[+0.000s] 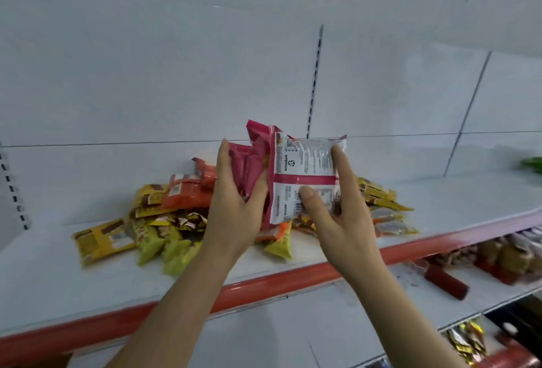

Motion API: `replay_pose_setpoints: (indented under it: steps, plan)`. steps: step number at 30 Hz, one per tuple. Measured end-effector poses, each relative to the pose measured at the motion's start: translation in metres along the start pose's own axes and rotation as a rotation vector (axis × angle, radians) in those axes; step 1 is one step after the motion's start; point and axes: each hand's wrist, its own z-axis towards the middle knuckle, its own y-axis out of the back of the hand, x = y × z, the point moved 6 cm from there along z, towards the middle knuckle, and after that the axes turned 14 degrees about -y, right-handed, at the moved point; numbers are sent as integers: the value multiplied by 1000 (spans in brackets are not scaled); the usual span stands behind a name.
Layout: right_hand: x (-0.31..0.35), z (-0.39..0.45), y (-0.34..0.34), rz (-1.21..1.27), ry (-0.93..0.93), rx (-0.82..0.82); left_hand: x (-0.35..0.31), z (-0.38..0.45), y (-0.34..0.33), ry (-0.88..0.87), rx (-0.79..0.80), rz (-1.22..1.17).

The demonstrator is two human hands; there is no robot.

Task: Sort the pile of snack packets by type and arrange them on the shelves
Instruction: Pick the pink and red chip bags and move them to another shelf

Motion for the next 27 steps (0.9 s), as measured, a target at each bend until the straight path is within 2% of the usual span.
replay_pose_setpoints:
  steps: [7, 15, 27]
  plan:
    - [-75, 6, 153, -8, -94, -78, -30, -15, -172, 7, 115, -150]
    - [-157, 3, 322, -200, -162, -326, -67, -41, -375, 19, 320, -225]
    - [-280, 66, 512, -394, -265, -522, -75, -34, -645, 34, 553, -359]
